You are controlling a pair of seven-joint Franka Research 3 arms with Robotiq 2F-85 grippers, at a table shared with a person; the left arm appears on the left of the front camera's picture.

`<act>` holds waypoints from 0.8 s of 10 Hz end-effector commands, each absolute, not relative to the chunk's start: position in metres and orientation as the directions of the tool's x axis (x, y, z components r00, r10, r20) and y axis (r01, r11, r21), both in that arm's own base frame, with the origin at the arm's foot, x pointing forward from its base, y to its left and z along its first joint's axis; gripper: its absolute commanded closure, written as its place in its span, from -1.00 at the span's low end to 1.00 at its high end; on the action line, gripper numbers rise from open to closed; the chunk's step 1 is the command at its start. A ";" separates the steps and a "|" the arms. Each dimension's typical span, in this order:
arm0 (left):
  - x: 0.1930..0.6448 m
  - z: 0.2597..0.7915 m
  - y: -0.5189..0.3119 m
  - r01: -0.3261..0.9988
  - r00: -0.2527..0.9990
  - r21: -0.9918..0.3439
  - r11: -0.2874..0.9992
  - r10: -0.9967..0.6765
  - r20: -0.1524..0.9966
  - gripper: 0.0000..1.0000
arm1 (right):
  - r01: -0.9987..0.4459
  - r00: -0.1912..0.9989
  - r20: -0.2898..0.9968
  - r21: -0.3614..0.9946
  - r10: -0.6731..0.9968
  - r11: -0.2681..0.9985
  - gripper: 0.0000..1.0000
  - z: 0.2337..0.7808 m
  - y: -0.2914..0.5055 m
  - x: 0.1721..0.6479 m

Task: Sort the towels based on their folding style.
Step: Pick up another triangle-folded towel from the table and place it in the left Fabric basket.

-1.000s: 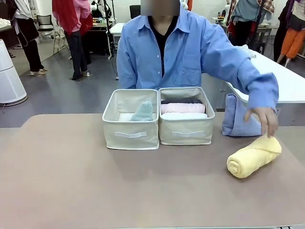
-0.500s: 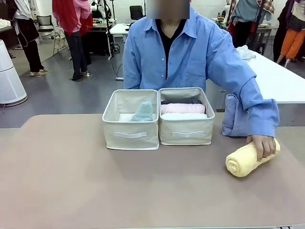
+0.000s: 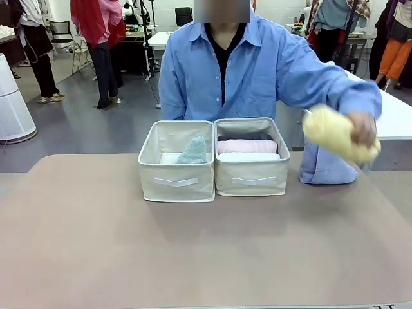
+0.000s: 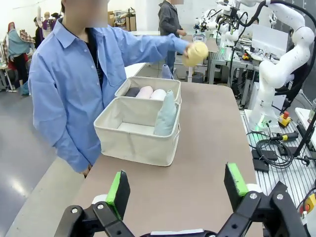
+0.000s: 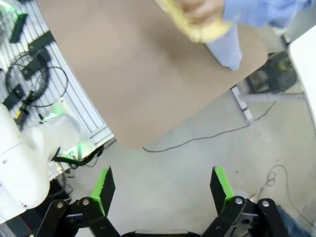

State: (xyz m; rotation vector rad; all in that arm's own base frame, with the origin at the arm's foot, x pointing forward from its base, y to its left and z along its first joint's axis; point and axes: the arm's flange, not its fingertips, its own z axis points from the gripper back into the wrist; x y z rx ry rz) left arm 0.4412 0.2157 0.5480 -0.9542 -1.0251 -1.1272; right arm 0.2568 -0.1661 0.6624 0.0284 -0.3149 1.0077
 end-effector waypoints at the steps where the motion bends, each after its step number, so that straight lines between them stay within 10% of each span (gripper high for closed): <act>1: 0.439 0.548 0.217 0.984 0.103 -0.064 0.166 -0.240 0.965 -1.00 | -0.833 0.494 0.265 -0.128 0.828 0.539 -1.00 0.661 -0.165 0.258; 8: 0.439 0.548 0.217 0.984 0.103 -0.064 0.166 -0.240 0.965 -1.00 | -0.838 0.406 0.272 -0.271 0.873 0.474 -1.00 0.661 -0.116 0.317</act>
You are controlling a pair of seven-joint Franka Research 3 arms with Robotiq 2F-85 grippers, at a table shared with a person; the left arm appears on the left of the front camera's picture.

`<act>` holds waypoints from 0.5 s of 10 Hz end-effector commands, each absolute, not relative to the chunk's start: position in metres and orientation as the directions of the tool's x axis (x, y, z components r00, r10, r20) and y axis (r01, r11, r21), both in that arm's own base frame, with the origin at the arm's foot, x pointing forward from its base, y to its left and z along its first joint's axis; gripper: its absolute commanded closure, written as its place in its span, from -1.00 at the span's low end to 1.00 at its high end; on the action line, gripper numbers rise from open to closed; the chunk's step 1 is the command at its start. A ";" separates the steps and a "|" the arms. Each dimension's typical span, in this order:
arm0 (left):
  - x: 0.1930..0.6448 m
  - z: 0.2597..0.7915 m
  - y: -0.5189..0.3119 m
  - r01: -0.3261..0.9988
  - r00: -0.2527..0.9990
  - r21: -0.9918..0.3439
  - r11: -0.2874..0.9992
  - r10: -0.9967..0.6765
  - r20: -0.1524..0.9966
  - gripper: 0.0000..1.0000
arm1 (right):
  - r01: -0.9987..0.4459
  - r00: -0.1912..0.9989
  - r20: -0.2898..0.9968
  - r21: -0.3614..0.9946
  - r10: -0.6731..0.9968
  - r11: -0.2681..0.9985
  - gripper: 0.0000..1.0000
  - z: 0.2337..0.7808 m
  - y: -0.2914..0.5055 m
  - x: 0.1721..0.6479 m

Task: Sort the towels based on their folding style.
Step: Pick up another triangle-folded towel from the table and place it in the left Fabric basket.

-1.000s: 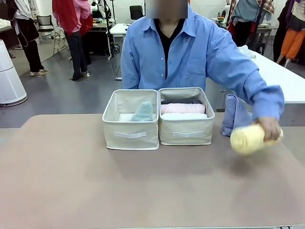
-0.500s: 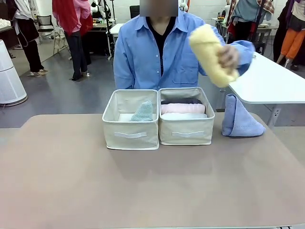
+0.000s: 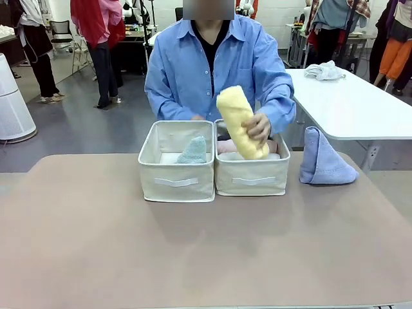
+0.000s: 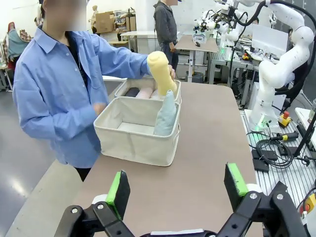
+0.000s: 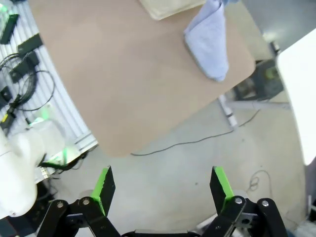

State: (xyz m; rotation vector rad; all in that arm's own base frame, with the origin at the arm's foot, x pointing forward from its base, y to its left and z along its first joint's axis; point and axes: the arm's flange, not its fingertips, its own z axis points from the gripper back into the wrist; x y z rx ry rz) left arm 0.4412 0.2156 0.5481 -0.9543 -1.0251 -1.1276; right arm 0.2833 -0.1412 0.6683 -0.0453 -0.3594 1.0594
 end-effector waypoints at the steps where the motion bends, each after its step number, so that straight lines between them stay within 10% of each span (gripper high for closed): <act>1: 0.439 0.548 0.217 0.984 0.103 -0.064 0.166 -0.240 0.965 -1.00 | -0.844 0.333 0.245 -0.354 0.911 0.404 -1.00 0.654 -0.088 0.352; 5: 0.439 0.548 0.217 0.984 0.103 -0.064 0.166 -0.240 0.965 -1.00 | -0.870 0.162 0.221 -0.428 0.962 0.246 -1.00 0.615 -0.013 0.441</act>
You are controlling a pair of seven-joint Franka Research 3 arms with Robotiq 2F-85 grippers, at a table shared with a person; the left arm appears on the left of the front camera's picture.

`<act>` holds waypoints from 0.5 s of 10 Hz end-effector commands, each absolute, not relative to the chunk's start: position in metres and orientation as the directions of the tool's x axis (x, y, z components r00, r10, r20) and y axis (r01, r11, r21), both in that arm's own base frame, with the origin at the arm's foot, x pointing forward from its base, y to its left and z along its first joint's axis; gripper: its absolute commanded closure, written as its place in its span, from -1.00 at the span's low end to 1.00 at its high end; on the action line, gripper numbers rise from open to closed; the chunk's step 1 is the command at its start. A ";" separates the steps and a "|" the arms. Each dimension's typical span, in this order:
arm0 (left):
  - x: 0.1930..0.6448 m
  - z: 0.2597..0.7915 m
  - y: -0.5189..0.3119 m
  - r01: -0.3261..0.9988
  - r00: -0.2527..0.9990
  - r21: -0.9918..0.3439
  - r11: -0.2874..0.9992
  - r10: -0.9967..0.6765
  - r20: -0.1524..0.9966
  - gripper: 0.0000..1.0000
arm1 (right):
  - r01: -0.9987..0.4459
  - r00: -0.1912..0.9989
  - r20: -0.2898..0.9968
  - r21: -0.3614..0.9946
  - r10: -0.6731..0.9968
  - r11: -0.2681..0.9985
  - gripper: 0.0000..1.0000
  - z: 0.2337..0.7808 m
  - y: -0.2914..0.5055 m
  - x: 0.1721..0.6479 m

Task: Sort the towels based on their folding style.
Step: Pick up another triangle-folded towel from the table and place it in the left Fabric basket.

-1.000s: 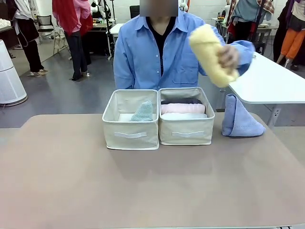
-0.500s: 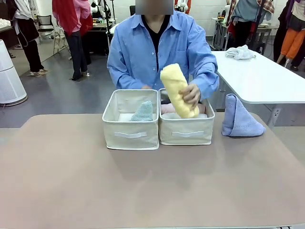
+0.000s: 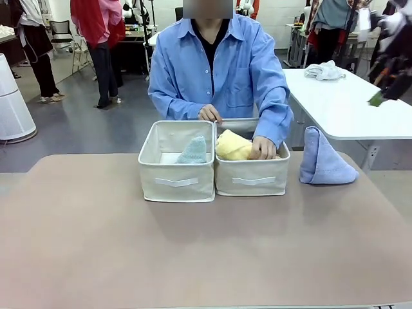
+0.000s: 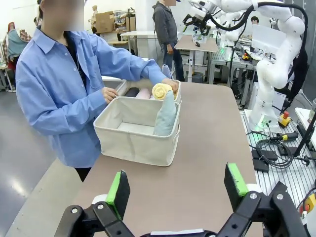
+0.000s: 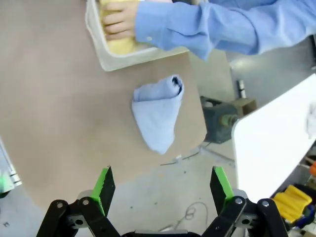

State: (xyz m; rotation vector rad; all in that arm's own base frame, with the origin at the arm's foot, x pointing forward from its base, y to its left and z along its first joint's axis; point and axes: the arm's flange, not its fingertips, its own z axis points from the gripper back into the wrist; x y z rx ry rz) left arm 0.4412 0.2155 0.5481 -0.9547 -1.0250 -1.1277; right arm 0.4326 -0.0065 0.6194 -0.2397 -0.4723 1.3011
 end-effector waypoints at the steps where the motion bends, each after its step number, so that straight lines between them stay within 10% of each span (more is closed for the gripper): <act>1: 0.439 0.548 0.217 0.984 0.103 -0.064 0.166 -0.240 0.965 -1.00 | -0.893 0.159 0.204 -0.388 0.966 0.229 -1.00 0.609 -0.003 0.455; 5: 0.439 0.548 0.217 0.984 0.103 -0.064 0.166 -0.240 0.965 -1.00 | -0.933 0.236 0.250 -0.213 0.939 0.291 -1.00 0.613 -0.008 0.460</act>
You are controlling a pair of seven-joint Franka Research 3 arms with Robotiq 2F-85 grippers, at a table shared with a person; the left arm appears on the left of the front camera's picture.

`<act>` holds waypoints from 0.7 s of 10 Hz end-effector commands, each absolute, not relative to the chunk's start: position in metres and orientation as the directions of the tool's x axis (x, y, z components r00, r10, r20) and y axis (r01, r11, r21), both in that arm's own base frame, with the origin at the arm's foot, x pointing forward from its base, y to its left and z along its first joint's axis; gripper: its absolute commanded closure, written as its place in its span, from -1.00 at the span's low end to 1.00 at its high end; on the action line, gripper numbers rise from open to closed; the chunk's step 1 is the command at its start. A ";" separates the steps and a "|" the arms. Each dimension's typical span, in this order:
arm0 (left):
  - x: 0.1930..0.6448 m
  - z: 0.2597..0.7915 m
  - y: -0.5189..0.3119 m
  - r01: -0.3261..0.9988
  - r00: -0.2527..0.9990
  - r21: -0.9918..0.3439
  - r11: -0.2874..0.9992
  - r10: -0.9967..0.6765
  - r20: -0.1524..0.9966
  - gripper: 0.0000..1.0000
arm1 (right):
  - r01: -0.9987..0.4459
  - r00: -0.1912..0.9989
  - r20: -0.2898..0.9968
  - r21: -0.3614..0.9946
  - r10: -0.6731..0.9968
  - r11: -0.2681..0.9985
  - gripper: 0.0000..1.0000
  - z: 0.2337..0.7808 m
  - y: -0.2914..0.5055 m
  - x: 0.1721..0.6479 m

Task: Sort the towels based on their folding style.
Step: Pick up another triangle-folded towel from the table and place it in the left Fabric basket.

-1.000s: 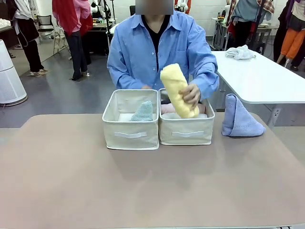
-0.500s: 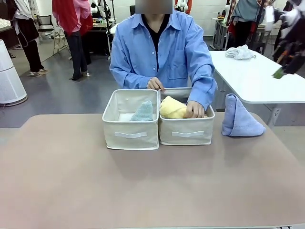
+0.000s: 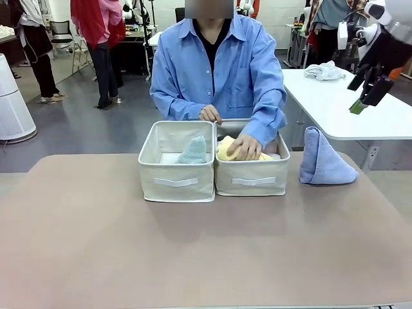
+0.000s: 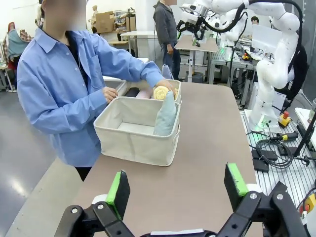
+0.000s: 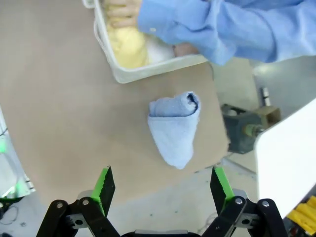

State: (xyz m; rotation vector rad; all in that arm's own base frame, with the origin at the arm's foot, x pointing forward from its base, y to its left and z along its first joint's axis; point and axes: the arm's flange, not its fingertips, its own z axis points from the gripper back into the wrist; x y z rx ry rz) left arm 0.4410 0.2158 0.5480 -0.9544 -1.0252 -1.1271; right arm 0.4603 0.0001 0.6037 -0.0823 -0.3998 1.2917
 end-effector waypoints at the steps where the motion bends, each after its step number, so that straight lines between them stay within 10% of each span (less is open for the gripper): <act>1: 0.439 0.548 0.217 0.984 0.103 -0.064 0.166 -0.240 0.965 -1.00 | -0.904 0.201 0.226 -0.331 0.953 0.269 -1.00 0.599 0.004 0.464; 7: 0.439 0.548 0.217 0.984 0.103 -0.064 0.166 -0.240 0.965 -1.00 | -0.909 0.208 0.235 -0.312 0.950 0.276 -1.00 0.607 0.006 0.463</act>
